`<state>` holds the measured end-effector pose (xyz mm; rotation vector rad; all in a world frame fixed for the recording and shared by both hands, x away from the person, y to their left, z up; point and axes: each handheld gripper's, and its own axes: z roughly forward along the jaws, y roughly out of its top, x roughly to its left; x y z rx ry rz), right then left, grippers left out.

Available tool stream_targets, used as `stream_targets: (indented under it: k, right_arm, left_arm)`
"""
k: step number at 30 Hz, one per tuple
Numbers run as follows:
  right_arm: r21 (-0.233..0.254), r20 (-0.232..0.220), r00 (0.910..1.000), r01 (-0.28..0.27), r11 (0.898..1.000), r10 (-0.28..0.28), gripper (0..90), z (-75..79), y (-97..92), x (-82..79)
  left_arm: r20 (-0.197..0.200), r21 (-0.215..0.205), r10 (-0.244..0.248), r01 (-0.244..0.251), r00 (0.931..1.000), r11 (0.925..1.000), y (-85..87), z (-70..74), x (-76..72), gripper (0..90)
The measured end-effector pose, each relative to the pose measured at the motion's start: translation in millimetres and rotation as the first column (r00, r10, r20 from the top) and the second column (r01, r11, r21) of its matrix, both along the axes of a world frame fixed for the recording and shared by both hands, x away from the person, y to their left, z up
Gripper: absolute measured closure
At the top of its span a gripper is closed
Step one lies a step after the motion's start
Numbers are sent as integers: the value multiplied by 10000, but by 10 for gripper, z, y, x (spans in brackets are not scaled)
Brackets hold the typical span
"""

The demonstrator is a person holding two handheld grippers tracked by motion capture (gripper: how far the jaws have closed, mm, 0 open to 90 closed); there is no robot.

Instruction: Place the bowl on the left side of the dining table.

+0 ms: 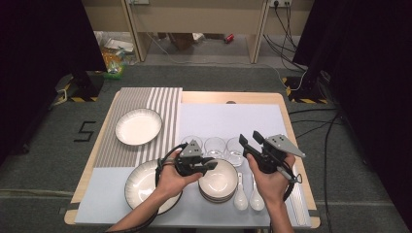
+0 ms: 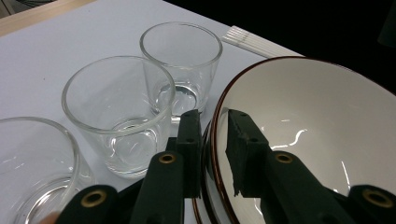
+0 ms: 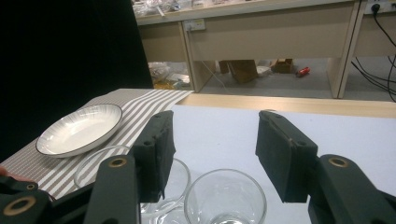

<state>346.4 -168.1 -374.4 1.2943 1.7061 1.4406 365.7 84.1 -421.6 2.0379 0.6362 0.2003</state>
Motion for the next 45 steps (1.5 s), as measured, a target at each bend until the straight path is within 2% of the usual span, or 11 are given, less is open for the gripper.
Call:
stream_targets:
  k: [16,21,22,24,25,26,27,30,39,42,45]
  right_arm:
    - [-11,1,10000,14,10000,-14,469,-3,-4,2]
    - [-59,35,10000,19,10000,-19,469,-4,-6,5]
    - [-51,31,10000,13,10000,-13,469,-4,-7,6]
    - [-47,32,10000,14,10000,-14,469,-4,-6,5]
    - [3,-1,10000,4,10000,-4,469,-4,-1,3]
    - [-54,-28,10000,-15,10000,15,469,-6,6,6]
    - [-40,-46,10000,-27,10000,26,469,-10,13,7]
    - [-105,-48,10000,-30,9999,30,469,-12,14,6]
    - [73,-79,10000,37,10000,-36,469,-7,-10,6]
    - [-23,8,10000,89,10000,-89,469,0,-33,7]
    - [16,52,9999,99,9999,-99,469,2,-41,8]
  left_arm:
    - [657,626,-245,203,9975,9978,-18,45,-26,799]
    - [836,662,-291,236,9961,9975,-5,62,-34,817]
    - [741,453,-302,269,9968,9986,19,87,-38,825]
    - [727,410,-309,280,9969,9988,25,102,-43,826]
    - [963,743,-399,328,9945,9967,16,110,-58,826]
    - [1217,877,-389,283,9918,9957,-3,107,-77,827]
    - [1080,861,-441,348,9932,9957,8,120,-73,828]
    - [1118,656,-348,275,9931,9975,8,114,-77,829]
    - [1349,612,-358,278,9902,9977,24,146,-119,828]
    - [1416,527,-309,236,9894,9983,42,157,-143,828]
    - [1406,311,-221,179,9898,9994,57,166,-152,828]
